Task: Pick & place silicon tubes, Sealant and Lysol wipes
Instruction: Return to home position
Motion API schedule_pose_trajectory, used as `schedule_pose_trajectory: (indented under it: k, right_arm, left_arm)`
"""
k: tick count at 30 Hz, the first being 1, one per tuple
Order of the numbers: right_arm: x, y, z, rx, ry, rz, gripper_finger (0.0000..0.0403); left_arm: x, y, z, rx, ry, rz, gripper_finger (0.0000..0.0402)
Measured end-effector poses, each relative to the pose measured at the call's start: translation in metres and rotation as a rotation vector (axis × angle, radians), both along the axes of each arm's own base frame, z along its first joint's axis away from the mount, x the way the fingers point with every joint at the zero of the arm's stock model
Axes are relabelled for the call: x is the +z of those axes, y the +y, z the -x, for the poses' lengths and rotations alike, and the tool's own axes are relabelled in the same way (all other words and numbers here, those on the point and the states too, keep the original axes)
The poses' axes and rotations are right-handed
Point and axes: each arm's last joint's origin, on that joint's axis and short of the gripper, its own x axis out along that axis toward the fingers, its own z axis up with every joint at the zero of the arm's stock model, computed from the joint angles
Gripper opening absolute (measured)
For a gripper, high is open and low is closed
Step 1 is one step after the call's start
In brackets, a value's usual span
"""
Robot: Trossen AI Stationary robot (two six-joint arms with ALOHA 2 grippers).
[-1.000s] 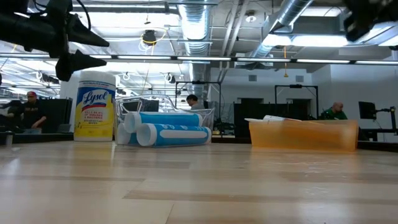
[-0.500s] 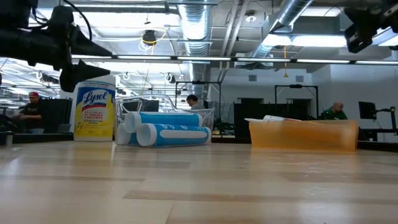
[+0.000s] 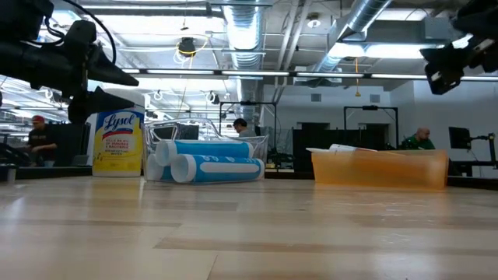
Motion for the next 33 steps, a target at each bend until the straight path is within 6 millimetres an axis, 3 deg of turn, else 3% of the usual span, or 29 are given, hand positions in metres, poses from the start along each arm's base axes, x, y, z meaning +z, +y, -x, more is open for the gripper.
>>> schedule_pose_trajectory:
  k: [9, 17, 33]
  right_arm:
    - [-0.0056, -0.0045, -0.0014, -0.051, 0.054, 0.013, 0.0227]
    - [-0.0056, -0.0045, -0.0014, -0.060, 0.094, -0.179, 0.0227]
    - [-0.0058, -0.0045, -0.0014, -0.060, 0.098, -0.183, 0.0227]
  left_arm:
    - [0.0006, 0.0004, 0.0001, 0.017, -0.017, 0.022, 0.0254]
    - [0.0004, 0.0004, 0.0001, 0.017, -0.016, 0.019, 0.0254]
    - [0.0002, 0.0004, 0.0001, 0.018, -0.015, 0.017, 0.0254]
